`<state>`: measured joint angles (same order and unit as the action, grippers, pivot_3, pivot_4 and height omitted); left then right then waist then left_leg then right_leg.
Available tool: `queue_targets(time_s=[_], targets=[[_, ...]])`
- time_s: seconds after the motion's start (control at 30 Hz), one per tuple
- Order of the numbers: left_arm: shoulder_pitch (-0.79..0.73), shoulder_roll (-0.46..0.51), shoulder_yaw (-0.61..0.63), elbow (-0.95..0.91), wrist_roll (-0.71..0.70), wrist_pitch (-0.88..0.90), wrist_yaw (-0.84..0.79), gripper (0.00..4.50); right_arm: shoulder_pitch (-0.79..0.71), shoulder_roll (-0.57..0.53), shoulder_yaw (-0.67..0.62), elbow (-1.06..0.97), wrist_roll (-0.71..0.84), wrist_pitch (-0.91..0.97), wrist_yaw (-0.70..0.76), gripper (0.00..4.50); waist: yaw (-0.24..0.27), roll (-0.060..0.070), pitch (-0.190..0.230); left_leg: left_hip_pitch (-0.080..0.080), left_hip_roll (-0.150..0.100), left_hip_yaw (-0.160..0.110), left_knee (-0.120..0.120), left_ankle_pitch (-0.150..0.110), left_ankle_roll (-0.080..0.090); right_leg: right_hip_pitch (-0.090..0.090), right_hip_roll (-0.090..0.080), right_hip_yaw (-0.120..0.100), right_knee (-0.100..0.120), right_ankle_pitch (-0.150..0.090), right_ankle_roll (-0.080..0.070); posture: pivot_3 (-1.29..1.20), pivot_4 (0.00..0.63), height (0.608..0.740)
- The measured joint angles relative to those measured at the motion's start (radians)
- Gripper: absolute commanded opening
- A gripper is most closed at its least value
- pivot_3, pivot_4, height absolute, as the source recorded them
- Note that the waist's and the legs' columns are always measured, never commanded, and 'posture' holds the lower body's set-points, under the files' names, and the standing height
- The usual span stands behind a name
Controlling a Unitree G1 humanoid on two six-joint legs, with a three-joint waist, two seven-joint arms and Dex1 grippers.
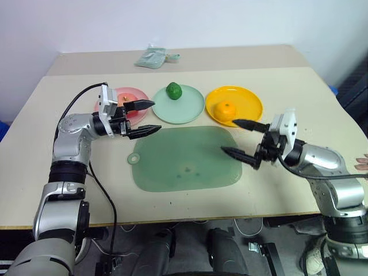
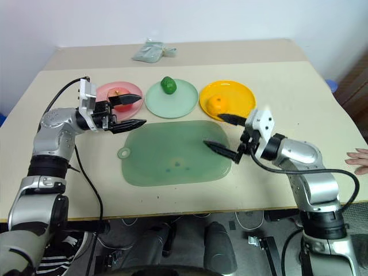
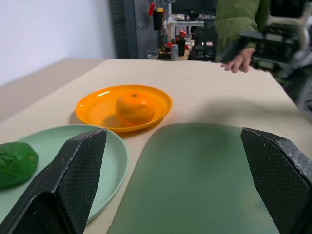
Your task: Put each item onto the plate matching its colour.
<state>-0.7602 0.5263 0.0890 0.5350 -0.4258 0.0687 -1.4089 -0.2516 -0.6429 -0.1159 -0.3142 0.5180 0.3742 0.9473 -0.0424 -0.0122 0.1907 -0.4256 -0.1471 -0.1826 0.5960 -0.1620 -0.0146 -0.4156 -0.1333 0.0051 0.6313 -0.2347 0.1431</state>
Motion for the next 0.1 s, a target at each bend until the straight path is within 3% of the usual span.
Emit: queue_targets(time_s=[0.1], targets=[[-0.002, -0.002, -0.011, -0.001, 0.003, 0.006, -0.001, 4.50, -0.016, 0.000, 0.000, 0.011, -0.018, 0.001, -0.034, 4.43, 0.002, 0.000, 0.000, 0.000, 0.000, 0.000, 0.000, 0.000, 0.000, 0.000, 0.000, 0.000, 0.000, 0.000, 0.000, 0.00, 0.150, 0.740]])
